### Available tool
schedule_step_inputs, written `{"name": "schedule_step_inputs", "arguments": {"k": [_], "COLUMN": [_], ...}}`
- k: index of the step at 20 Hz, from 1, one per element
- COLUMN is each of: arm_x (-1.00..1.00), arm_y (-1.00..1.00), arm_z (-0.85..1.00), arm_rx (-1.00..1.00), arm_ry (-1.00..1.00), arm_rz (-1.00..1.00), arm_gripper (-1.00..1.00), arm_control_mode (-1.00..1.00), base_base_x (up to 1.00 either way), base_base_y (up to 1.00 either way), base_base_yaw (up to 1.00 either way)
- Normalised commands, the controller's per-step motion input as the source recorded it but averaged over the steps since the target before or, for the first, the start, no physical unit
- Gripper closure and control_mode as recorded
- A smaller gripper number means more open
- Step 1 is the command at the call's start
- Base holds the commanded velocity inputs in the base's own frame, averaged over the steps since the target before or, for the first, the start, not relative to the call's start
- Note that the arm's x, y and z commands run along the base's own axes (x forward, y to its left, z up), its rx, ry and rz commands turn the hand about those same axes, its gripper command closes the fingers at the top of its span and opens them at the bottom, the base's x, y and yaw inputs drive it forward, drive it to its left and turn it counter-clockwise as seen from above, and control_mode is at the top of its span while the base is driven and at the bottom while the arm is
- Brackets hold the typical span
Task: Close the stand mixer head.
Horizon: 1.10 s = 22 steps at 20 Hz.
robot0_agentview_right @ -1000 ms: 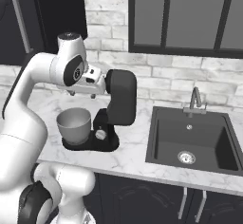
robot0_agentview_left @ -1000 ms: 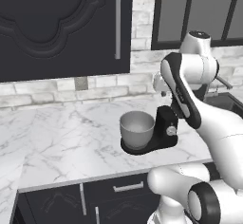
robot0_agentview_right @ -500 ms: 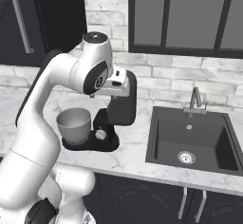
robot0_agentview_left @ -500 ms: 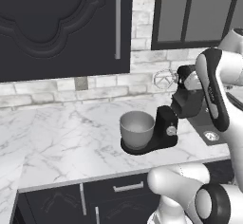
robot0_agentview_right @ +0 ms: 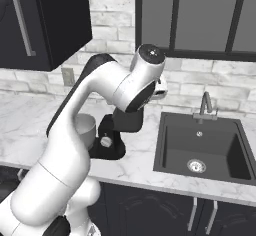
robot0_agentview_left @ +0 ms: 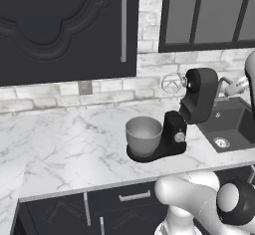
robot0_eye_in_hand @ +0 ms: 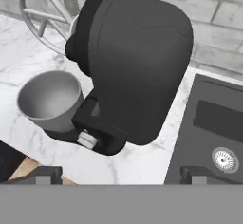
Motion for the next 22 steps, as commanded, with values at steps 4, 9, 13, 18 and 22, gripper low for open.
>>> {"name": "schedule_step_inputs", "arguments": {"k": [4,9,13,18,22], "arm_x": [0.25,0.27,0.23,0.08,0.01], "arm_y": [-0.13,0.0,0.0,0.0,0.29], "arm_z": [0.0,-0.01,-0.12,-0.14,-0.22], "arm_rx": [0.11,0.06,0.01,0.0,0.0], "arm_ry": [-0.2,-0.22,-0.23,-0.25,-0.33], "arm_rz": [0.55,0.57,0.58,0.54,0.42], "arm_gripper": [-1.0,-1.0,-1.0,-1.0,-1.0], "arm_control_mode": [-1.0,-1.0,-1.0,-1.0,-1.0], "base_base_x": [0.0,0.0,0.0,0.0,0.0], "base_base_y": [0.0,0.0,0.0,0.0,0.0], "base_base_yaw": [0.0,0.0,0.0,0.0,0.0]}}
